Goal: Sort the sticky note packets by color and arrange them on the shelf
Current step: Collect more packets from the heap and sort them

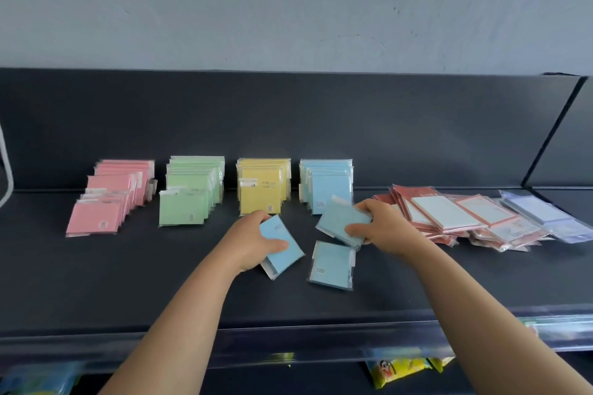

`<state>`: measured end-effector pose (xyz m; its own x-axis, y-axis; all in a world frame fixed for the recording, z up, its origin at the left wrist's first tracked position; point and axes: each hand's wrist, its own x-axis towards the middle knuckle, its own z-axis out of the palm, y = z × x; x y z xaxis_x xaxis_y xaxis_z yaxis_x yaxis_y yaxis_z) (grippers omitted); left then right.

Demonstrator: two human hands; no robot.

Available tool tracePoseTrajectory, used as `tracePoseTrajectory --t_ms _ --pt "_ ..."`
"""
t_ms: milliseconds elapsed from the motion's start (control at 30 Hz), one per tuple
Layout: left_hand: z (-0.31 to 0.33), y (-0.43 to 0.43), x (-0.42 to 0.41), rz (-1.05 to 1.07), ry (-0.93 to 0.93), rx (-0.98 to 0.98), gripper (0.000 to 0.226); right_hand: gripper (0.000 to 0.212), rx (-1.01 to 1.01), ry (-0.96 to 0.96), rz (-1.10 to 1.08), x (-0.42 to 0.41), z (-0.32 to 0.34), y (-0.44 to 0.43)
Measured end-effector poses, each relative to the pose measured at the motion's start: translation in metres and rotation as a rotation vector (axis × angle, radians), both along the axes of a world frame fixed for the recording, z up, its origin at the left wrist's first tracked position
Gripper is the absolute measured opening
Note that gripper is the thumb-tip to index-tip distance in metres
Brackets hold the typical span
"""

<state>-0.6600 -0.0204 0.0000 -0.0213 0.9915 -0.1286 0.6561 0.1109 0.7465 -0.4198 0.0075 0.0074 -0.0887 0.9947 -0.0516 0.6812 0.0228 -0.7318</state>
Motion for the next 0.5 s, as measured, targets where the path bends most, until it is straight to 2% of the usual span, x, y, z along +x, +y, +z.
tracePoseTrajectory --t_ms 67,200,333,400,500 --pt "0.003 -0.001 -0.002 0.039 -0.076 0.037 0.026 0.027 -0.023 0.102 -0.060 0.002 -0.002 0.001" --pt "0.012 -0.004 -0.004 0.119 -0.275 0.064 0.026 0.021 -0.148 0.325 -0.117 0.005 0.000 -0.006" --pt "0.017 -0.010 0.001 0.037 -0.352 -0.047 0.017 0.016 -0.267 0.502 -0.163 0.003 0.000 -0.025" --pt "0.016 -0.014 0.004 -0.008 -0.353 -0.132 0.012 0.013 -0.278 0.512 -0.191 0.002 -0.003 -0.035" --pt "0.008 -0.018 0.011 -0.027 -0.377 -0.211 0.015 0.021 -0.195 0.396 -0.250 0.002 -0.014 -0.046"
